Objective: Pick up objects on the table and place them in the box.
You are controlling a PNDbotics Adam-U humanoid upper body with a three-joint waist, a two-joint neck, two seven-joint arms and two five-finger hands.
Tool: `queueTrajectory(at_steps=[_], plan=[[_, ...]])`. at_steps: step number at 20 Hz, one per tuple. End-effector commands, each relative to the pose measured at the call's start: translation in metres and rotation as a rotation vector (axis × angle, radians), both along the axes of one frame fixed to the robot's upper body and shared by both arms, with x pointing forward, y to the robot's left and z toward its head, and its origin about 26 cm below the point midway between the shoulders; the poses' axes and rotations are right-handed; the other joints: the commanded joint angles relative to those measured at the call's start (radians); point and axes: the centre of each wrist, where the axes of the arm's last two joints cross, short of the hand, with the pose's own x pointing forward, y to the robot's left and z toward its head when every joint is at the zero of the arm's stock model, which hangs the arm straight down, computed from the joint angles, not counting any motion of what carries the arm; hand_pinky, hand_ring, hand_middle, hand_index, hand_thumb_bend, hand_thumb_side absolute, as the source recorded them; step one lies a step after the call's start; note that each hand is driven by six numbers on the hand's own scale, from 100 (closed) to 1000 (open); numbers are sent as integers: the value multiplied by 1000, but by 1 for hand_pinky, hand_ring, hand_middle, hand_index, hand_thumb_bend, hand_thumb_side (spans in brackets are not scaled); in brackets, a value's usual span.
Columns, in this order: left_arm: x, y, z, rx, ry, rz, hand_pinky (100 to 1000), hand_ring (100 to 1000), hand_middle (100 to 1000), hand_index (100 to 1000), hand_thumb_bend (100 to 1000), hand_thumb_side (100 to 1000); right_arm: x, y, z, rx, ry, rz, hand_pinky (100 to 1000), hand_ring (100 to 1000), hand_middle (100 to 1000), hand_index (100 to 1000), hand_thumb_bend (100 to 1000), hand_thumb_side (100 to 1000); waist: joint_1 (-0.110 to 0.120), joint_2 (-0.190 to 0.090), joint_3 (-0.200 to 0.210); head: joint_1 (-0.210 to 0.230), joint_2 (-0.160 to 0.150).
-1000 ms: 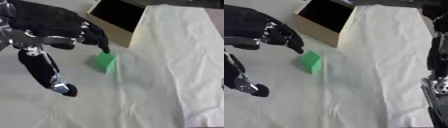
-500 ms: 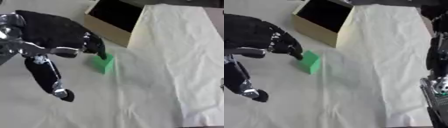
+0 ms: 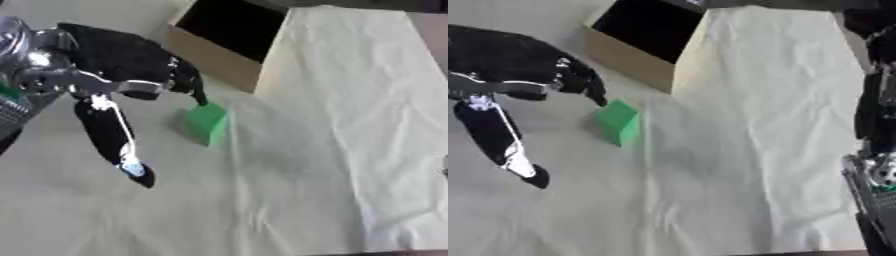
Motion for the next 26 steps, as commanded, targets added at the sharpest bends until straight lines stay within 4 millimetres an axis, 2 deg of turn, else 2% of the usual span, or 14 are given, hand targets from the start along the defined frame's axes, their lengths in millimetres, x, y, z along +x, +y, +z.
queueTrajectory(at_steps=[1, 7, 17, 26], plan=[[11, -1, 10, -43, -28, 18, 826, 876, 841, 896, 746, 453, -2, 0, 9, -10, -25, 10, 777, 742, 617, 833, 100, 855, 1, -20, -4, 13, 14], [34, -9, 7, -125, -30, 57, 813, 868, 839, 892, 712, 446, -1, 1, 9, -6, -24, 16, 777, 742, 616, 833, 100, 856, 1, -17, -14, 19, 14], [65, -10, -9, -158, -34, 101, 792, 855, 851, 892, 611, 368, 0, 5, 12, 5, -32, 34, 777, 741, 611, 833, 100, 861, -5, 4, -47, 28, -5], [87, -3, -32, -92, 23, 147, 778, 847, 842, 881, 616, 373, 2, 6, 14, 15, -43, 41, 777, 742, 612, 833, 100, 864, -11, 18, -61, 40, 6]])
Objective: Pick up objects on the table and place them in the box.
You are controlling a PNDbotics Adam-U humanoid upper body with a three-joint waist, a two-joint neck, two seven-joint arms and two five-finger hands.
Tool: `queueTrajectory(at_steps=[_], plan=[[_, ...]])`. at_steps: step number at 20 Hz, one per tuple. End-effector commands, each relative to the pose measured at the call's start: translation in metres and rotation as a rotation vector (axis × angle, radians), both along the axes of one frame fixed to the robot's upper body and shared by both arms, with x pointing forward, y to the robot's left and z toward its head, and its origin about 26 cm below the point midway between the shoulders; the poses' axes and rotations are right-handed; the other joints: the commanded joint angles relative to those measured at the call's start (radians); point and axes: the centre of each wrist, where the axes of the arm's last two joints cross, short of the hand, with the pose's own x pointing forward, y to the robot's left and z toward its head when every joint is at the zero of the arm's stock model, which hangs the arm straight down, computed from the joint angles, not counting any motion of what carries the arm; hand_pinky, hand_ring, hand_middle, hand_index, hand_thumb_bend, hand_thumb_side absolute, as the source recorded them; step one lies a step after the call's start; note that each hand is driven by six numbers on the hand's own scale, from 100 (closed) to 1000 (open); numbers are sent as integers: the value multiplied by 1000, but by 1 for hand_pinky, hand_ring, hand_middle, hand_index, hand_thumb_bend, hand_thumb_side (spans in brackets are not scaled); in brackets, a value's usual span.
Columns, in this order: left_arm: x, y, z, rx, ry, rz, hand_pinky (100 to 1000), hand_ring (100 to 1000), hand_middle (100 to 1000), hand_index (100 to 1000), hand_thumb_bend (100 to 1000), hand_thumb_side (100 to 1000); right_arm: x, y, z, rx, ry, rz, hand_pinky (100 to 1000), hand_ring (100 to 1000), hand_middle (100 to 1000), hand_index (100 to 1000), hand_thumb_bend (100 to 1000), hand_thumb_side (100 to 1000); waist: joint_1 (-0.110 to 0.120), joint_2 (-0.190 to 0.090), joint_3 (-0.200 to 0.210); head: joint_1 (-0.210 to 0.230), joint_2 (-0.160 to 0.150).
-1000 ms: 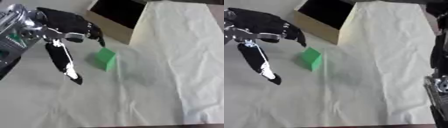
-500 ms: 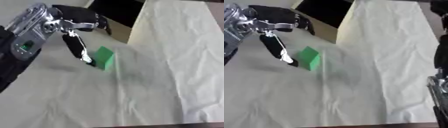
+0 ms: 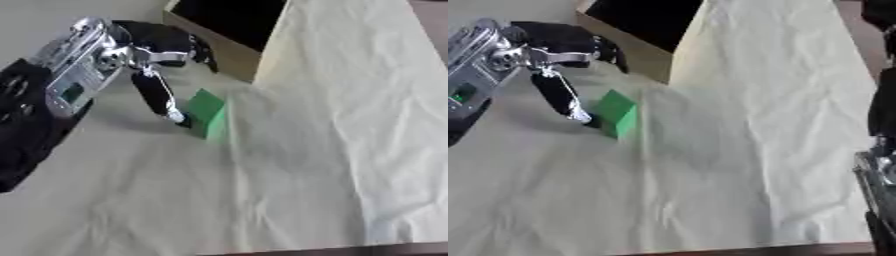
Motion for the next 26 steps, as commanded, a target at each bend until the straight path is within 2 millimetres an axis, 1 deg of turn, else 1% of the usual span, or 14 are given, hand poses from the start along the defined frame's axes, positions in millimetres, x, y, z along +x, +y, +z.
queueTrajectory(at_steps=[1, 5, 10, 16, 19, 22, 24, 26], plan=[[5, 3, 3, -1, -1, 12, 775, 846, 842, 881, 615, 375, -2, -1, 9, -3, -30, 5, 777, 742, 612, 833, 100, 861, 1, -17, -7, 8, 5], [12, 6, -6, -5, 32, 23, 770, 846, 847, 881, 609, 369, -1, 0, 10, 7, -31, 3, 777, 741, 611, 832, 100, 863, -1, -13, -16, 15, 5], [14, 7, -12, -13, 39, 1, 764, 844, 856, 886, 582, 322, -2, 0, 9, 15, -27, 0, 777, 740, 609, 832, 100, 865, -3, -11, -20, 15, 6], [9, 0, -6, -19, 38, -46, 763, 842, 852, 879, 583, 327, -2, 1, 8, 20, -19, -3, 777, 739, 608, 831, 100, 867, -1, -10, -17, 14, 9], [5, -3, 0, -7, 46, -57, 762, 841, 849, 876, 563, 331, -2, 0, 8, 19, -18, -6, 776, 739, 608, 831, 100, 867, 2, -10, -14, 12, 13], [2, -6, 4, 18, 75, -48, 761, 840, 843, 871, 540, 341, -2, 0, 8, 20, -17, -6, 776, 740, 609, 831, 100, 867, 5, -11, -12, 11, 16], [2, -6, 4, 26, 108, -31, 756, 838, 840, 867, 520, 346, -2, 0, 7, 23, -15, -7, 776, 740, 609, 831, 100, 867, 7, -11, -13, 11, 15], [2, -6, 4, 24, 140, -16, 754, 838, 839, 867, 519, 352, -2, 0, 7, 27, -13, -9, 776, 739, 609, 831, 100, 866, 8, -12, -14, 11, 16]])
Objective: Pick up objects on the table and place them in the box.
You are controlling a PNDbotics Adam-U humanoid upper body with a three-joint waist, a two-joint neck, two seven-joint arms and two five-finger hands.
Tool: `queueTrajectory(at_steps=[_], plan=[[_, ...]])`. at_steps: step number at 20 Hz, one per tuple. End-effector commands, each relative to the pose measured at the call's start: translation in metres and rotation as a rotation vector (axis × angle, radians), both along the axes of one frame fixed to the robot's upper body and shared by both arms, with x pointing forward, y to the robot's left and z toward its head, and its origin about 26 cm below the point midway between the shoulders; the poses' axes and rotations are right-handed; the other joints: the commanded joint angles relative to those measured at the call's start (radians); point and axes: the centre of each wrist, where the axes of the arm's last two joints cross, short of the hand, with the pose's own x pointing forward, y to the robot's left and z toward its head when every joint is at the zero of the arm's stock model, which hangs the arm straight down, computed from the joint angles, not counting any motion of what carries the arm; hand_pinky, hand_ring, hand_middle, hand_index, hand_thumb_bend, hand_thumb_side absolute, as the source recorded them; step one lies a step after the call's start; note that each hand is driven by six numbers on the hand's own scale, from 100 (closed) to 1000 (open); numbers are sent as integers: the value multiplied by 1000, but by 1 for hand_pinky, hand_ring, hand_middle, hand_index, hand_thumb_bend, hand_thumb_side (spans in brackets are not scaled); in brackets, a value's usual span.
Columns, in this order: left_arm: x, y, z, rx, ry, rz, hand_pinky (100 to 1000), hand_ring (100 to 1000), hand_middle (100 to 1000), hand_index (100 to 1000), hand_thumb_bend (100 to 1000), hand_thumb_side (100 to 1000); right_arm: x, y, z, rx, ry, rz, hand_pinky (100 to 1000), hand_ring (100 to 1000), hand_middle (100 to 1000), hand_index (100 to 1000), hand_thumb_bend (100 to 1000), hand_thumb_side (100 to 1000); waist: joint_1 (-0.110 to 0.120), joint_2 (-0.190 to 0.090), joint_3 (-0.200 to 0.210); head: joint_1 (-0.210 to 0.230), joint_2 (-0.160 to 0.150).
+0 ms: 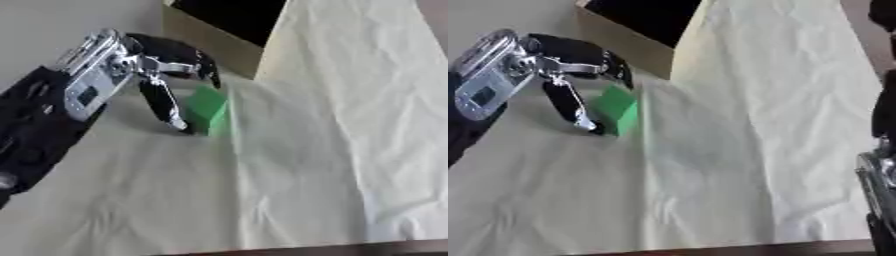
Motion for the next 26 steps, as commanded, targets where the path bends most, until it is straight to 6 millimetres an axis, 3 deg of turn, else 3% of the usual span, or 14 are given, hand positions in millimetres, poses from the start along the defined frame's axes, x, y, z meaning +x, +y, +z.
queueTrajectory(at_steps=[1, 5, 8, 9, 12, 20, 26], plan=[[-3, -2, 13, 3, 15, 9, 754, 838, 840, 867, 520, 356, -3, -2, 8, -1, -24, -3, 775, 740, 609, 831, 100, 866, 5, -19, -3, -1, 6], [-3, -4, 14, 0, 24, 27, 755, 837, 832, 862, 493, 365, -2, -2, 8, 2, -24, 0, 775, 739, 608, 830, 100, 868, 6, -19, -7, -1, 3], [0, -1, 11, -22, -1, 47, 726, 810, 775, 815, 437, 347, -3, -2, 7, 8, -21, -2, 775, 739, 608, 831, 100, 869, 5, -18, -9, 0, 1], [1, -1, 10, -31, -11, 49, 686, 766, 708, 755, 385, 329, -3, -1, 7, 10, -20, -3, 775, 739, 608, 831, 100, 870, 4, -17, -10, 0, 1], [2, -1, 8, -63, -39, 47, 629, 711, 648, 694, 290, 289, -3, -1, 6, 14, -18, -3, 775, 739, 608, 831, 100, 871, 4, -17, -11, 1, 2], [5, -1, 0, -83, 11, 45, 579, 665, 594, 631, 128, 198, -3, -2, 6, 35, -13, -9, 774, 739, 607, 830, 100, 874, 2, -19, -13, 1, 5], [-8, 0, 23, -155, -33, 31, 558, 649, 592, 627, 100, 160, -3, -3, 5, 37, -10, -15, 774, 738, 605, 830, 100, 875, 2, -21, -8, -3, 8]])
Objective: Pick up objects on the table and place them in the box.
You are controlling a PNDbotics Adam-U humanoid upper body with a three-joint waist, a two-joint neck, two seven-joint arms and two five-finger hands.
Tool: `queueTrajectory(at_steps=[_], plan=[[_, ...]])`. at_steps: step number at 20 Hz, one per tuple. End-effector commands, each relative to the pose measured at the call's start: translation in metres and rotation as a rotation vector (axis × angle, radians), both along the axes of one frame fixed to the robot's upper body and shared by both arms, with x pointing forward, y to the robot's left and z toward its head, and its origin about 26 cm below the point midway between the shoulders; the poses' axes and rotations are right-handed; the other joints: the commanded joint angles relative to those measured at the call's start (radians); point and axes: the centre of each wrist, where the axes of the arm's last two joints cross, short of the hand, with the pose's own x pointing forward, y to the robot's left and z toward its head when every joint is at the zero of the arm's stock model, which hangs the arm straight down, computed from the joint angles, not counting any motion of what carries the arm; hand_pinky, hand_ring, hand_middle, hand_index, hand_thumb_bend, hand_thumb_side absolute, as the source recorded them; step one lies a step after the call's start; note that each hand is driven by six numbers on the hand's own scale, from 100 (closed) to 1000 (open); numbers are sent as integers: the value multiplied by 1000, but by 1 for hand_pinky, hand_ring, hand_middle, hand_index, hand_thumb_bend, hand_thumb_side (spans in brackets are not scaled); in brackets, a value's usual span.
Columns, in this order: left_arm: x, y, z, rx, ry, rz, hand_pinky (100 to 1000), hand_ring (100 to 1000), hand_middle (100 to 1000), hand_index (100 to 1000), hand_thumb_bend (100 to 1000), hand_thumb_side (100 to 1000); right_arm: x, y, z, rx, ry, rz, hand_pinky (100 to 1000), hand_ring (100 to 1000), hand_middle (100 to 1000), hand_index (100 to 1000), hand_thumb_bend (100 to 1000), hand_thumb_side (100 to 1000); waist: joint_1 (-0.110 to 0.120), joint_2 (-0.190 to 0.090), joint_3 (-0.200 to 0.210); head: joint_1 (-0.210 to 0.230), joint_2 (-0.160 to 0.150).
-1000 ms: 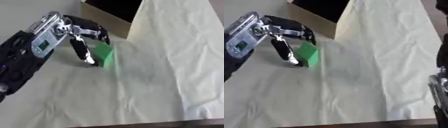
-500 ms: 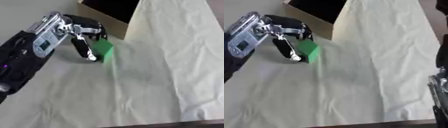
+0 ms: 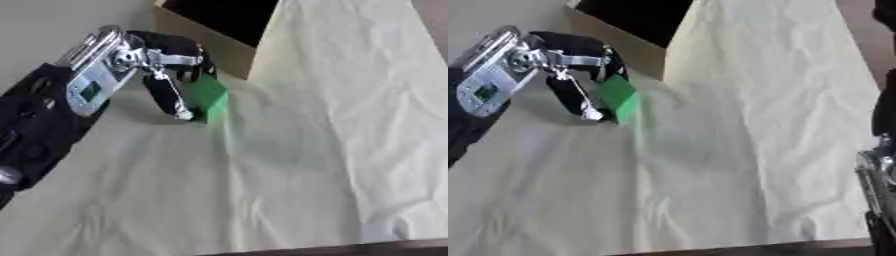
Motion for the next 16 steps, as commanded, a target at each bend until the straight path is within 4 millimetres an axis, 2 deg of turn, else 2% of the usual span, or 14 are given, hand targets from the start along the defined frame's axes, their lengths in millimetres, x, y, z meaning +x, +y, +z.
queueTrajectory(at_steps=[1, 11, 16], plan=[[-11, 3, 28, -49, -65, -5, 559, 648, 593, 627, 100, 137, -3, -4, 7, -3, -23, -9, 774, 738, 604, 829, 100, 875, 2, -21, 2, -4, 8], [-53, 8, 86, -184, -184, -24, 535, 621, 595, 628, 100, 129, -4, -8, 6, -6, -24, -28, 774, 739, 606, 829, 100, 870, 4, -35, 21, -10, 3], [-68, 14, 116, -272, -265, -12, 539, 611, 597, 631, 100, 124, -4, -8, 7, -13, -28, -24, 774, 740, 607, 829, 100, 867, 9, -42, 19, -2, -13]])
